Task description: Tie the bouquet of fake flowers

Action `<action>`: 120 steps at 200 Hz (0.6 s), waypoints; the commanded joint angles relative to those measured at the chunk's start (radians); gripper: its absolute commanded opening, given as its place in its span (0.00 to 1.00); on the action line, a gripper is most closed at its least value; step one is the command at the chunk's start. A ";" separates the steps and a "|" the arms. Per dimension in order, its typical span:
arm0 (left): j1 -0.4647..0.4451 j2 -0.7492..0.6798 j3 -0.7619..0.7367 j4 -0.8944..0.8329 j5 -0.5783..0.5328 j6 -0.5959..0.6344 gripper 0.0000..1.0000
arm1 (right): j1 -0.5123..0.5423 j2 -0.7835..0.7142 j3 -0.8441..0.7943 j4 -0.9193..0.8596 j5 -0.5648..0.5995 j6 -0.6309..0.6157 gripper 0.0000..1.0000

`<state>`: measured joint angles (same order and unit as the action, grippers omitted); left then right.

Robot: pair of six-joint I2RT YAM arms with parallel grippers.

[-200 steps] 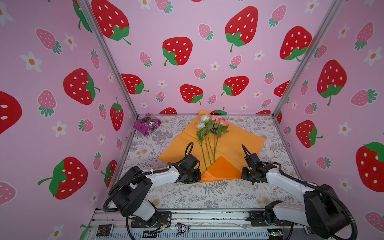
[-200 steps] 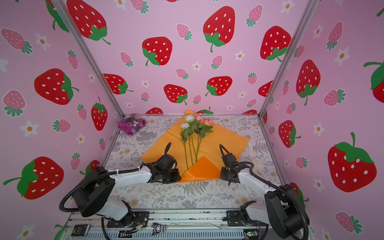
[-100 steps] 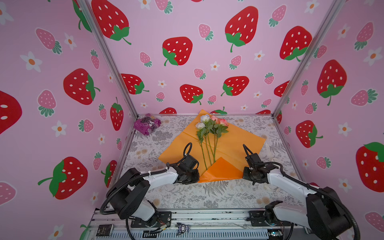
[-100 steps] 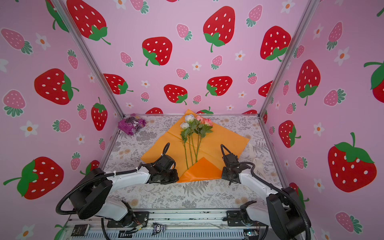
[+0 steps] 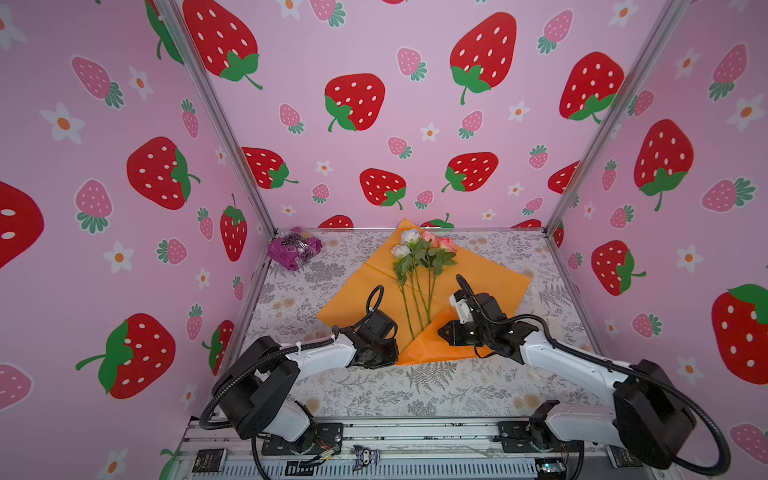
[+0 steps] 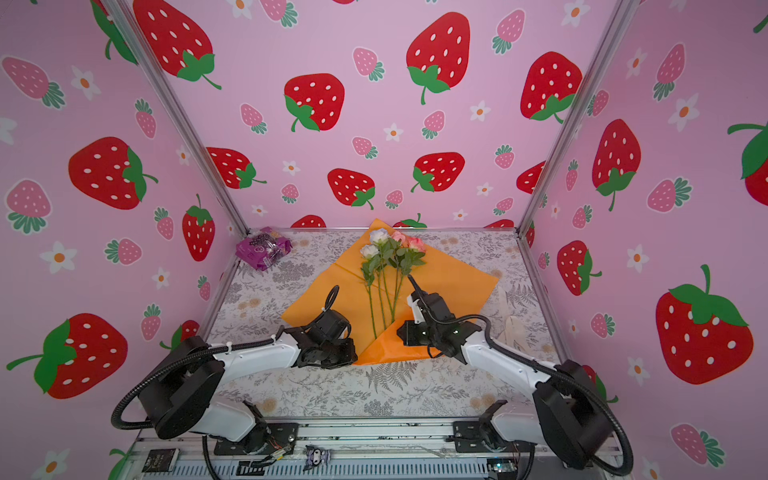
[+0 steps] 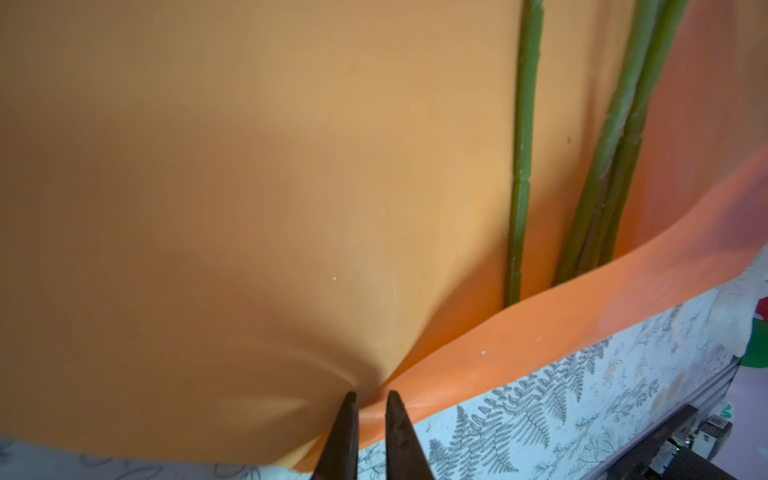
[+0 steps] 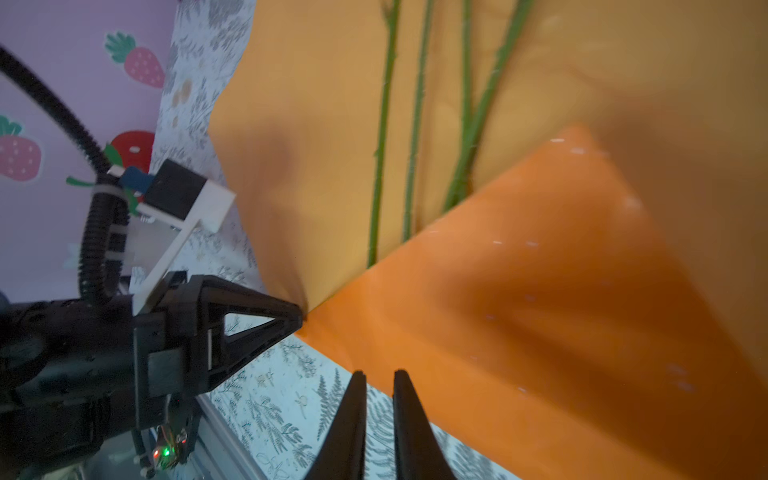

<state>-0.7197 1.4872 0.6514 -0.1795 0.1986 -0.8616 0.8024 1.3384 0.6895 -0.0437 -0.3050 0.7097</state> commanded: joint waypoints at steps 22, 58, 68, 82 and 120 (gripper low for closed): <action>0.004 0.013 -0.036 -0.089 -0.046 -0.011 0.16 | 0.120 0.175 0.053 0.105 -0.027 0.031 0.12; 0.005 0.013 -0.035 -0.083 -0.046 -0.014 0.16 | 0.126 0.254 0.050 0.141 -0.031 0.030 0.12; 0.006 0.012 -0.035 -0.076 -0.040 -0.015 0.16 | 0.126 0.275 0.058 0.143 -0.028 0.011 0.12; 0.006 0.006 -0.035 -0.065 -0.032 -0.019 0.16 | 0.120 0.308 0.077 0.142 -0.046 -0.001 0.12; 0.006 -0.024 -0.021 -0.083 -0.042 -0.012 0.17 | 0.108 0.368 0.090 0.165 -0.034 -0.008 0.12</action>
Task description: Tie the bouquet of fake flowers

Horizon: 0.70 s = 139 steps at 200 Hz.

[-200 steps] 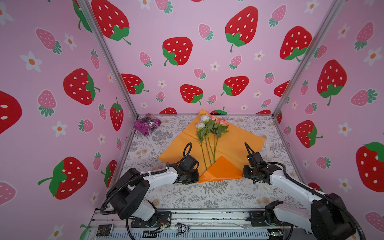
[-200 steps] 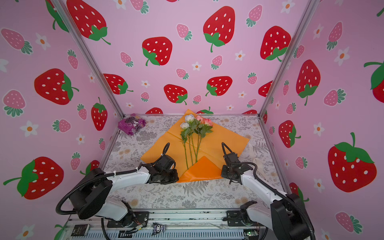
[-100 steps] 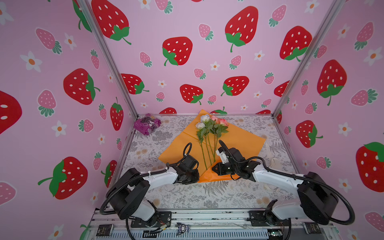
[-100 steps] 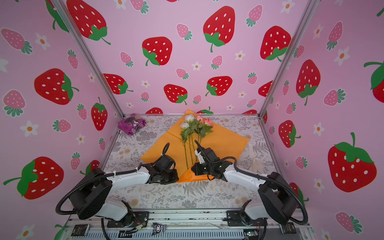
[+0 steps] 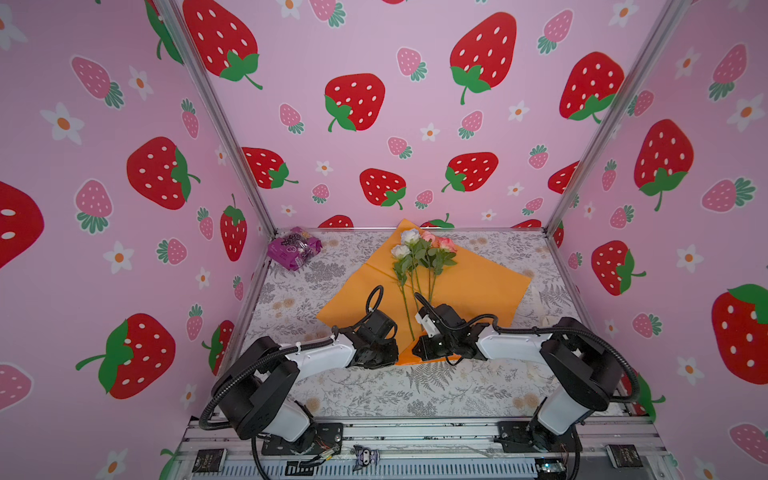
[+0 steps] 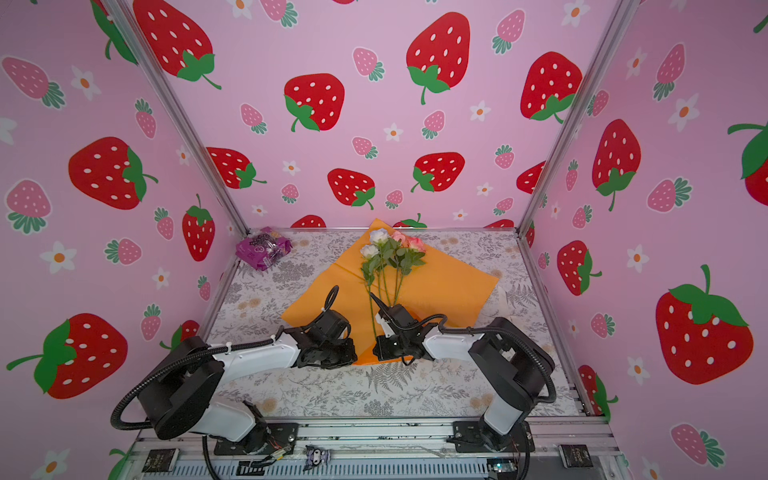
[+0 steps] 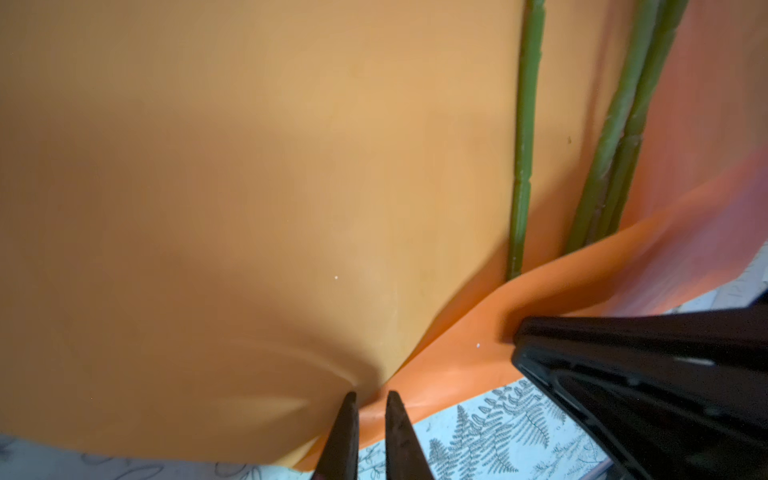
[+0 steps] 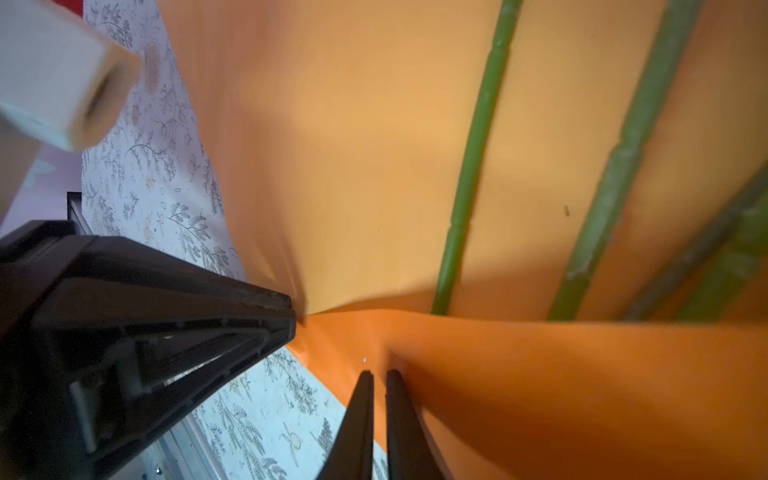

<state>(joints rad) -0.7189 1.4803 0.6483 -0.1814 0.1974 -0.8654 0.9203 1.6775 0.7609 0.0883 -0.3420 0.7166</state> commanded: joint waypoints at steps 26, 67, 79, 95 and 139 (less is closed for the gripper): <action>0.013 -0.063 -0.007 -0.106 -0.051 0.004 0.20 | -0.021 0.049 0.011 0.026 0.022 -0.013 0.12; 0.149 -0.166 -0.020 -0.158 -0.025 0.040 0.38 | -0.034 0.058 -0.021 0.031 0.024 -0.007 0.12; 0.217 -0.190 -0.033 -0.159 0.011 0.047 0.46 | -0.033 0.062 -0.027 0.033 0.022 -0.003 0.12; 0.313 -0.208 -0.058 -0.145 0.070 0.052 0.52 | -0.034 0.060 -0.036 0.038 0.021 0.006 0.12; 0.542 -0.180 -0.086 -0.099 0.216 0.093 0.60 | -0.033 0.049 -0.043 0.039 0.028 0.011 0.12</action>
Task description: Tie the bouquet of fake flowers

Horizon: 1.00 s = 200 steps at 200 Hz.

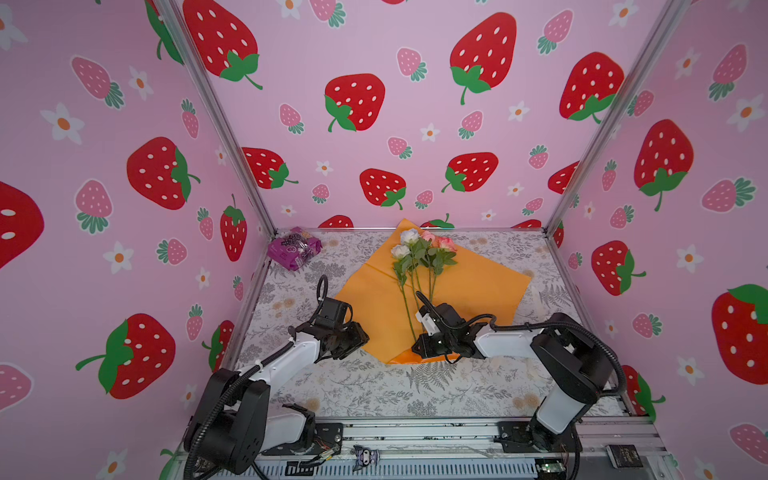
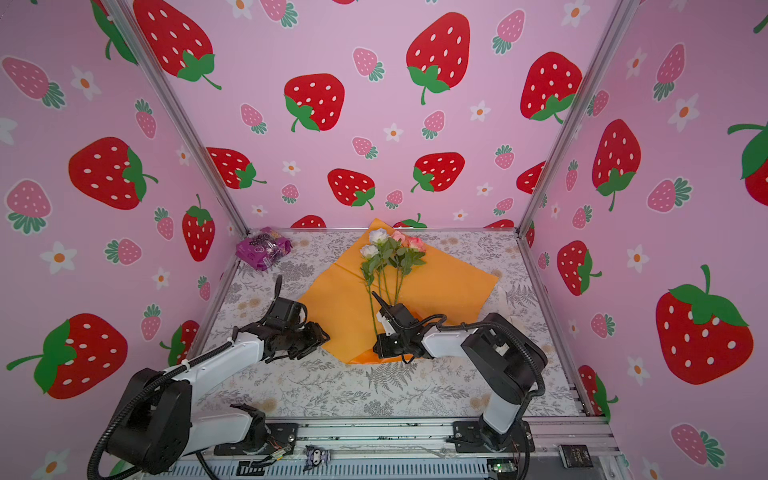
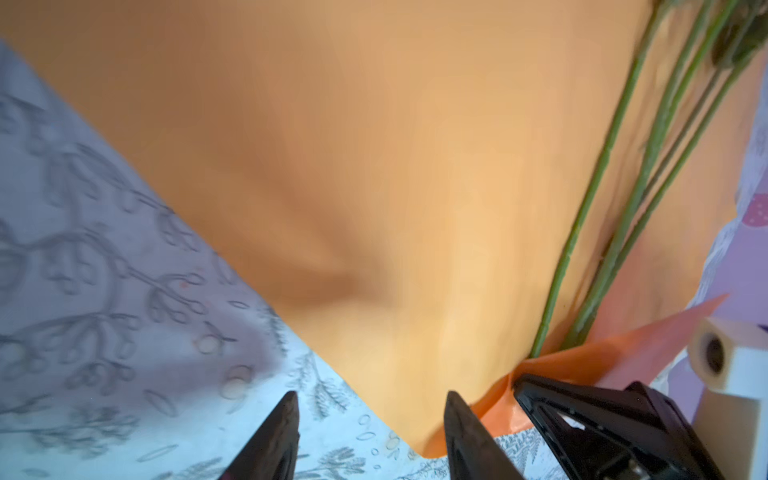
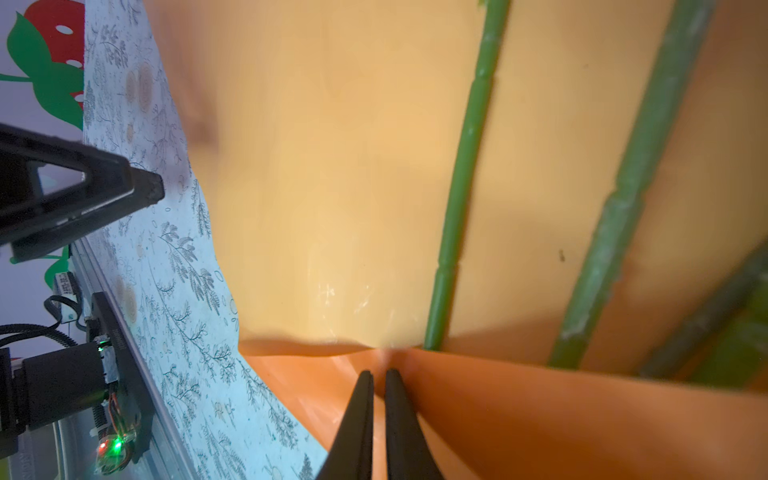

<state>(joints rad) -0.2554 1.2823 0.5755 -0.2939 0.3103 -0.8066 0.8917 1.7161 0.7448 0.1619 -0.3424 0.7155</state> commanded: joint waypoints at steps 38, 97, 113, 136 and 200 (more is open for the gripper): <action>0.223 0.084 0.013 0.010 0.069 0.108 0.63 | -0.004 0.011 -0.024 -0.039 0.026 0.010 0.13; 0.248 0.257 0.026 0.204 0.168 0.052 0.63 | -0.005 0.009 -0.025 -0.043 0.031 0.015 0.13; 0.248 0.301 0.019 0.260 0.194 0.025 0.63 | -0.005 0.011 -0.023 -0.043 0.033 0.016 0.13; 0.245 0.370 0.022 0.347 0.256 -0.008 0.63 | -0.005 0.018 -0.021 -0.043 0.033 0.016 0.13; 0.251 0.417 0.058 0.541 0.364 -0.065 0.66 | -0.005 0.020 -0.021 -0.046 0.033 0.017 0.13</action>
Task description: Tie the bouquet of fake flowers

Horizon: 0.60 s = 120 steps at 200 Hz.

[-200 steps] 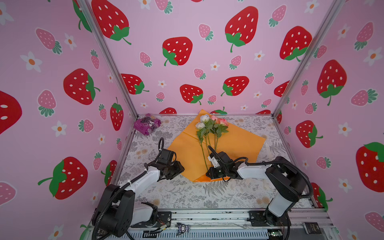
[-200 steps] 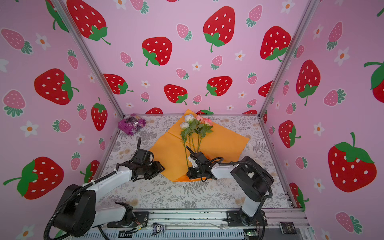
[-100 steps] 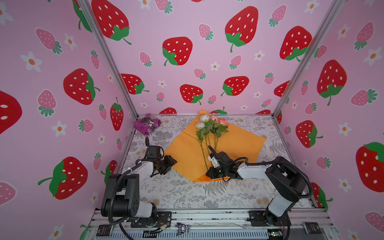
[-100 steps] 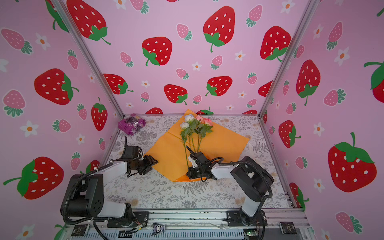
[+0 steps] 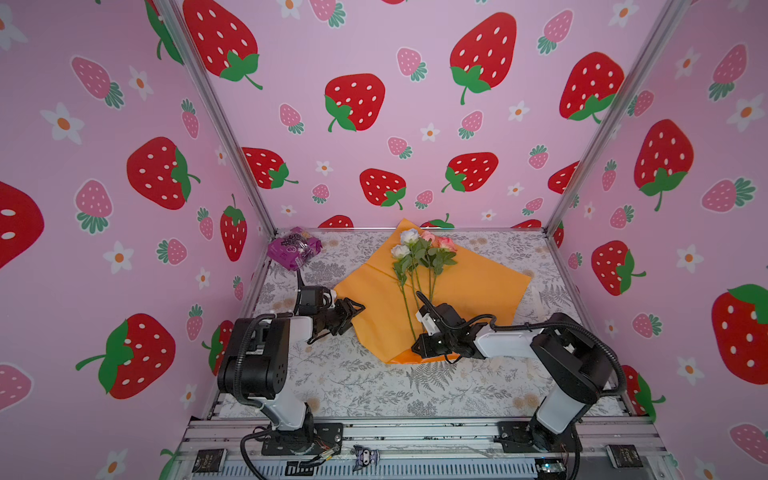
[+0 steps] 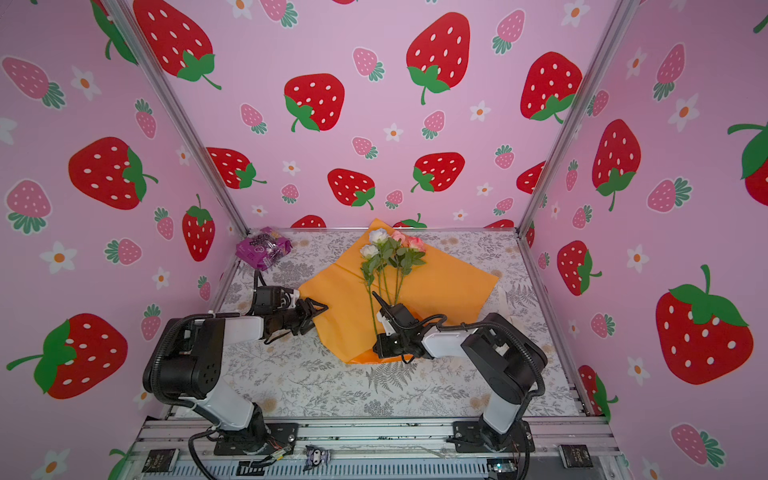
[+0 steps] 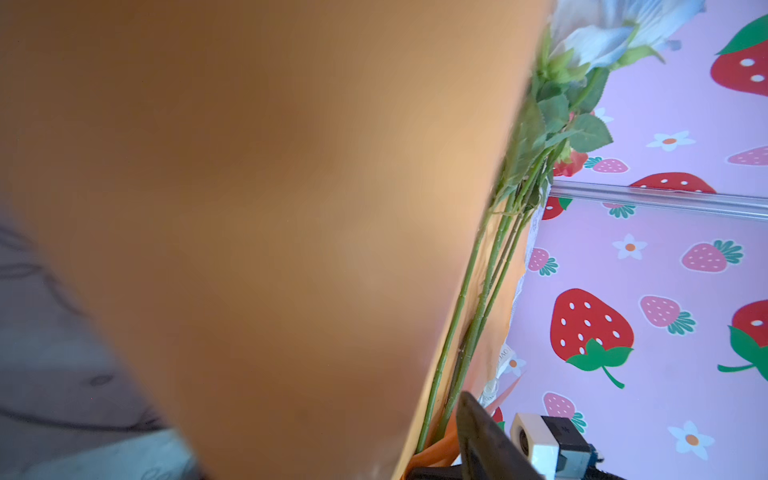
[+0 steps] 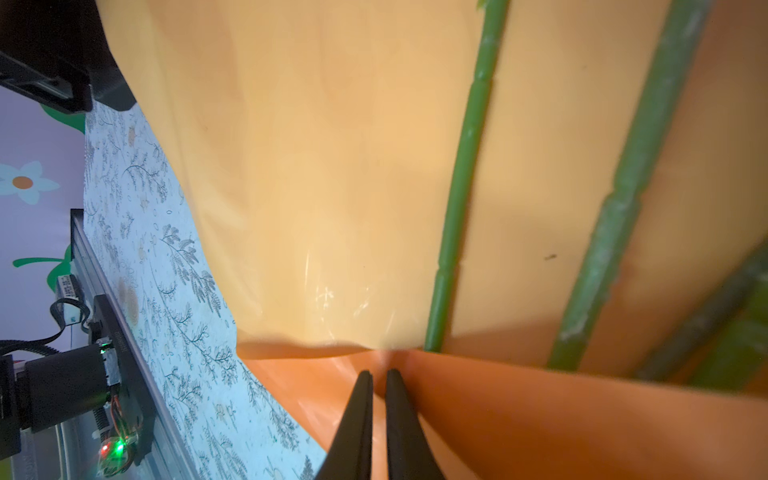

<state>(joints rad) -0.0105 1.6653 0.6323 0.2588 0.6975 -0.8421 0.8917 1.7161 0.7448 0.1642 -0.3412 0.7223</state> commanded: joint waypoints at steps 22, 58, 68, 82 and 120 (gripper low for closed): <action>0.004 -0.018 -0.003 0.015 -0.005 -0.070 0.65 | -0.005 0.018 -0.018 -0.051 0.033 0.012 0.13; -0.011 -0.176 -0.068 0.038 0.018 -0.133 0.66 | -0.005 0.012 -0.015 -0.048 0.033 0.015 0.13; -0.028 -0.198 -0.070 0.042 0.025 -0.150 0.66 | -0.005 0.013 -0.014 -0.049 0.034 0.013 0.14; -0.064 -0.207 -0.056 0.031 0.020 -0.150 0.67 | -0.005 0.019 -0.011 -0.046 0.029 0.011 0.13; -0.159 -0.168 -0.075 0.091 -0.039 -0.217 0.68 | -0.005 0.021 -0.004 -0.052 0.025 0.003 0.14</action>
<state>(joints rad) -0.1249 1.4723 0.5743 0.2916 0.6872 -0.9848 0.8917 1.7161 0.7452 0.1642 -0.3424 0.7315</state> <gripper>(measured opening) 0.682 0.138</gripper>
